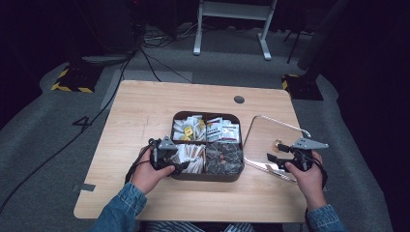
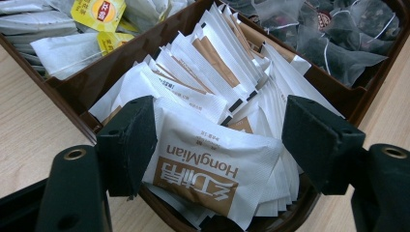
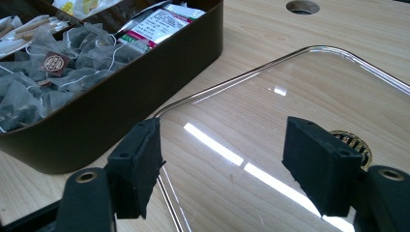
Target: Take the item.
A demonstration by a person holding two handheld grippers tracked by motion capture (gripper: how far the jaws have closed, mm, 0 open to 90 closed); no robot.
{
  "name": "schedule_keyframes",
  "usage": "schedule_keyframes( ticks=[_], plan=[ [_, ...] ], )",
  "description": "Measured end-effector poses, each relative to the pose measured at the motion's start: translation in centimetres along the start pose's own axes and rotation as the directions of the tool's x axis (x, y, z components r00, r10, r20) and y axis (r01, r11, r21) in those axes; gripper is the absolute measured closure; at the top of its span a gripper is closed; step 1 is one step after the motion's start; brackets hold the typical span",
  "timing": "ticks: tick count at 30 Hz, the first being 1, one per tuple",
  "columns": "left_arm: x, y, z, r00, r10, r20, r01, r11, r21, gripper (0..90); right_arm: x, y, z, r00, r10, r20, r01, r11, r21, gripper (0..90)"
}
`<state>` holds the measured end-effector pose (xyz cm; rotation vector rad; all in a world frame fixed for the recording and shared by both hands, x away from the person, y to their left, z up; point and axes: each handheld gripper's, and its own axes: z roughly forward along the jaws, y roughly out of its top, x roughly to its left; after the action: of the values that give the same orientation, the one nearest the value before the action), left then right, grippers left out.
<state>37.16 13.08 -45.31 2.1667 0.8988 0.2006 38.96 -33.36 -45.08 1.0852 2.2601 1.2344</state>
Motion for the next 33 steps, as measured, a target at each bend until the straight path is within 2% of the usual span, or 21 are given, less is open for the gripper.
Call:
schedule_keyframes(
  ticks=[7,14,17,20,21,26,29,33],
  plan=[
    [-0.2,0.1,0.5,0.9999,0.006,-0.01,-0.006,0.9999,0.015,29.7,0.1,0.0,-0.2,1.0,0.0,0.001,0.0,1.0,-0.006,31.0],
    [-0.3,0.1,0.7,0.9995,0.007,-0.029,-0.006,0.9993,0.036,34.8,0.5,0.1,-0.1,0.9998,-0.018,-0.006,0.018,1.0,-0.009,31.4],
    [-0.1,0.1,0.5,0.9998,-0.011,-0.017,0.012,0.9994,0.032,37.5,0.7,0.2,-0.2,0.9996,-0.025,-0.01,0.025,1.0,-0.014,31.4],
    [0.2,0.0,0.1,0.9995,-0.032,0.004,0.032,0.999,0.03,44.4,0.7,0.2,-0.1,0.9996,-0.026,-0.013,0.026,1.0,-0.013,31.5],
    [0.2,0.0,0.0,0.9988,-0.043,0.024,0.042,0.9986,0.031,50.3,0.7,0.2,-0.1,0.9996,-0.026,-0.013,0.026,1.0,-0.013,31.5],
    [0.2,0.0,-0.2,0.9983,-0.045,0.038,0.043,0.9985,0.032,61.7,0.8,0.2,0.0,0.9994,-0.029,-0.018,0.029,1.0,-0.011,31.6],
    [0.1,0.1,-0.3,0.9976,-0.042,0.055,0.04,0.9987,0.033,69.8,0.9,0.2,0.1,0.9994,-0.029,-0.021,0.029,1.0,-0.006,31.6],
    [-0.2,0.3,-0.7,0.9984,-0.009,0.055,0.006,0.9987,0.051,78.0,0.9,0.1,0.2,0.9994,-0.028,-0.022,0.028,1.0,-0.004,31.6]
  ],
)
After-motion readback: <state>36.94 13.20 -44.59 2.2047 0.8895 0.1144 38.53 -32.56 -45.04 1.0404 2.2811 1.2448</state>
